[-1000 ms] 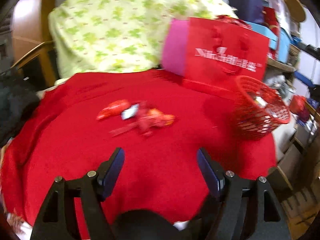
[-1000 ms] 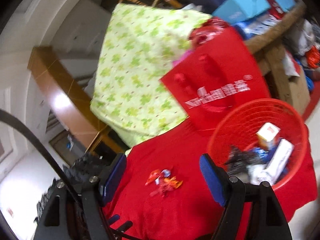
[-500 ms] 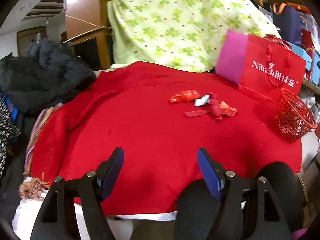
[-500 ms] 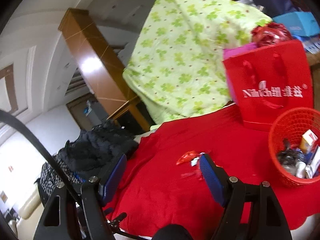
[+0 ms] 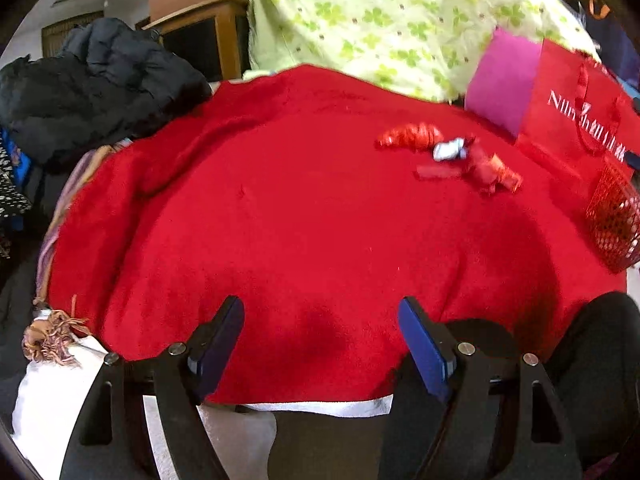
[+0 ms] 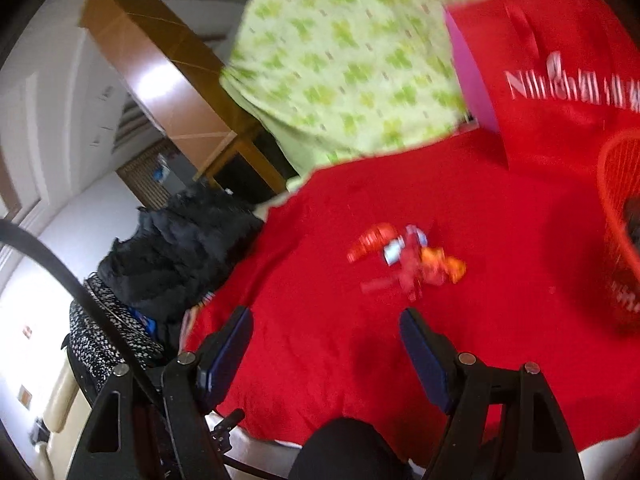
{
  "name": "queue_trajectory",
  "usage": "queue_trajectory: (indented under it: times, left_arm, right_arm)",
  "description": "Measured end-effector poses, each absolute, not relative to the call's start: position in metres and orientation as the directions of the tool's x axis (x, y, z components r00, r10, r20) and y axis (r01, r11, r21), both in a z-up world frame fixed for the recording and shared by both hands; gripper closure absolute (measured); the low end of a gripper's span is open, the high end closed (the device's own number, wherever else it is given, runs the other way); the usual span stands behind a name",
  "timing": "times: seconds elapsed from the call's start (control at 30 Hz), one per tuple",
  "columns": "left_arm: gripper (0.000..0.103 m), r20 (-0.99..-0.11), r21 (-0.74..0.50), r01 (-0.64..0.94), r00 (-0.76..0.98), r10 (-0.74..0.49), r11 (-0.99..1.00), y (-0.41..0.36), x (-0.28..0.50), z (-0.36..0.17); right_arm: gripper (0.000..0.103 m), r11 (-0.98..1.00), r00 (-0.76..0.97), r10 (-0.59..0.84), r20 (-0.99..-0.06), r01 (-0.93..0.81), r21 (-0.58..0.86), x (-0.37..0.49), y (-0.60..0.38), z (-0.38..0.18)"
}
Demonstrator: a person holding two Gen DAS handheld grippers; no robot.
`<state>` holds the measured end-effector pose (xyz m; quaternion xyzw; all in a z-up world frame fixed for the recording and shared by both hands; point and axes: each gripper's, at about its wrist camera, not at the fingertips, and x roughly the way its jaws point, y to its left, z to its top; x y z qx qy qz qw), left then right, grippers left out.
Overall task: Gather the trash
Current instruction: 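Move both grippers down to the candy wrappers on the red blanket, then grasp the red folded umbrella with the left gripper while the right gripper grasps orange wrappers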
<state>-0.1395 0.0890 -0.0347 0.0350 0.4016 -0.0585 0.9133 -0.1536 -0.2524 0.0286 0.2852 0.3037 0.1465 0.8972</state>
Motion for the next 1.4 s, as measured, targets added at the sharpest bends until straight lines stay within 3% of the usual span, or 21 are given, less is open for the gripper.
queue_trajectory:
  times: [0.5,0.93,1.0,1.07,1.1,1.17,1.3,1.4]
  left_arm:
    - [0.023,-0.746,-0.067,0.313,0.615,-0.255,0.948,-0.021,-0.033,-0.027]
    - [0.025,-0.771,-0.305,0.38,0.44,-0.46,0.873,-0.117,0.072,-0.073]
    - [0.037,-0.774,-0.341,0.374,0.409,-0.483,0.863,-0.124,0.083,-0.082]
    - [0.064,-0.782,-0.382,0.375,0.357,-0.511,0.845,-0.129,0.091,-0.092]
    - [0.066,-0.786,-0.383,0.372,0.35,-0.51,0.845,-0.13,0.092,-0.094]
    - [0.082,-0.787,-0.374,0.374,0.355,-0.504,0.849,-0.127,0.088,-0.093]
    - [0.09,-0.779,-0.37,0.393,0.363,-0.512,0.842,-0.103,0.072,-0.084]
    - [0.091,-0.791,-0.351,0.392,0.362,-0.493,0.85,-0.084,0.061,-0.082]
  right_arm:
    - [0.024,0.759,0.72,0.385,-0.577,0.108,0.642,-0.074,-0.314,-0.086]
    - [0.024,0.7,0.754,0.408,-0.515,0.104,0.707,-0.061,-0.353,-0.097]
    - [0.024,0.699,0.756,0.415,-0.507,0.091,0.709,-0.051,-0.354,-0.095]
    - [0.024,0.714,0.765,0.411,-0.496,0.069,0.697,-0.038,-0.353,-0.089]
    - [0.024,0.723,0.771,0.413,-0.485,0.047,0.69,-0.029,-0.352,-0.086]
    - [0.024,0.73,0.769,0.431,-0.472,0.01,0.683,-0.014,-0.347,-0.083]
    - [0.026,0.751,0.716,0.472,-0.515,-0.02,0.66,0.018,-0.328,-0.092]
    - [0.029,0.781,0.645,0.49,-0.586,-0.026,0.624,0.038,-0.308,-0.105]
